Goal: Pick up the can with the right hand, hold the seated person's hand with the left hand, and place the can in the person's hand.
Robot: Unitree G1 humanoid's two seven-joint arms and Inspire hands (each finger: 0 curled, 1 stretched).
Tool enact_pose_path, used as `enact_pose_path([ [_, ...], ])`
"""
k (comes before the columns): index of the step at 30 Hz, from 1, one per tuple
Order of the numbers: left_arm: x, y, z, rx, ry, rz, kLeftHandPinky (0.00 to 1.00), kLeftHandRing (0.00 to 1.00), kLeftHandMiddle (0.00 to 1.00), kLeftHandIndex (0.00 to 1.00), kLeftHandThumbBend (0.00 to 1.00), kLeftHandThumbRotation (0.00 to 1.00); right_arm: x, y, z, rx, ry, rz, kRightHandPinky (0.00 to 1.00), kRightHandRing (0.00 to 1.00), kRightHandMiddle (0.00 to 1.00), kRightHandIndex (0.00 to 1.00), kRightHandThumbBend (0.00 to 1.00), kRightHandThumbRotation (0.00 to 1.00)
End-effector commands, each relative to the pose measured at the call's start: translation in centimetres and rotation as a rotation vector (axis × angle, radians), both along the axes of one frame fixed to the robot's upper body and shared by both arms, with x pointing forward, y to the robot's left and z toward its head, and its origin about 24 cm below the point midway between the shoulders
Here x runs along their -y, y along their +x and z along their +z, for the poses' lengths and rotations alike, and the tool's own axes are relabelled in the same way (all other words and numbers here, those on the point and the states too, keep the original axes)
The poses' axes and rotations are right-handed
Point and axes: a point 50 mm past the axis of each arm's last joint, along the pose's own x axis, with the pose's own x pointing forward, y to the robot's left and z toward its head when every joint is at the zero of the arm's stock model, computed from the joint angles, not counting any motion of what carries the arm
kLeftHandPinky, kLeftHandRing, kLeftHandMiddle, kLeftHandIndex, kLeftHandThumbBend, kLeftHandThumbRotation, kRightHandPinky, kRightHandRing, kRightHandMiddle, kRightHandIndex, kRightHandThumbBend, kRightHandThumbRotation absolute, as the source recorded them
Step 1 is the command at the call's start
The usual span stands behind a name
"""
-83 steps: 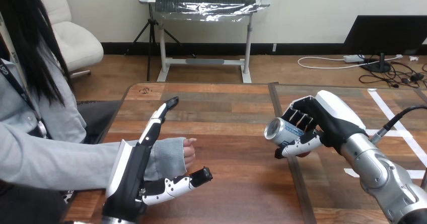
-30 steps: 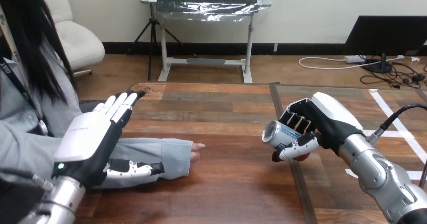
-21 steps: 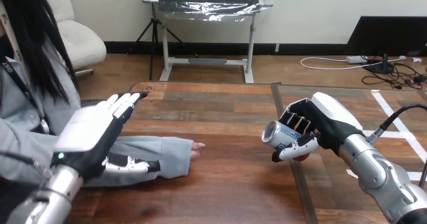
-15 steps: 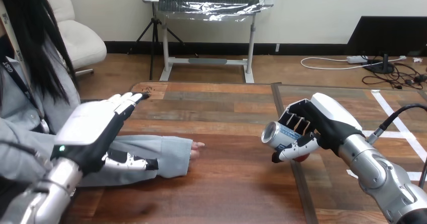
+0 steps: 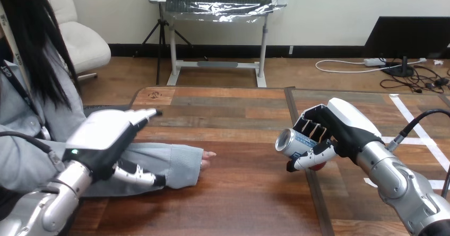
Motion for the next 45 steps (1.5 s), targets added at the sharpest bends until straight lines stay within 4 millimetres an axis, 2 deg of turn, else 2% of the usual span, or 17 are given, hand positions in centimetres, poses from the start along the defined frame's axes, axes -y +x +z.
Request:
enact_pose_path([
  [1,0.2,1.4,0.8,0.026,0.052,-0.027,0.88,0.88,0.89,0.89,1.0,0.41,-0.3,1.1,3.0,0.117,0.009,0.034,0.39,0.43,0.49,0.48,0.86,0.0],
  [13,0.6,1.9,-0.1,0.008,0.124,-0.054,0.82,0.83,0.85,0.85,1.0,0.38,-0.3,1.0,3.2,0.115,0.012,0.039,0.4,0.44,0.49,0.47,0.86,0.0],
  [31,1.1,2.3,-0.6,-0.044,0.18,-0.08,0.75,0.77,0.78,0.79,1.0,0.27,-0.4,0.8,3.4,0.111,0.02,0.06,0.43,0.45,0.5,0.47,0.85,0.0],
  [45,1.4,2.3,-1.5,-0.101,0.215,-0.08,0.66,0.71,0.75,0.77,1.0,0.25,-0.5,0.7,3.6,0.114,0.003,0.074,0.44,0.45,0.5,0.47,0.86,0.0],
])
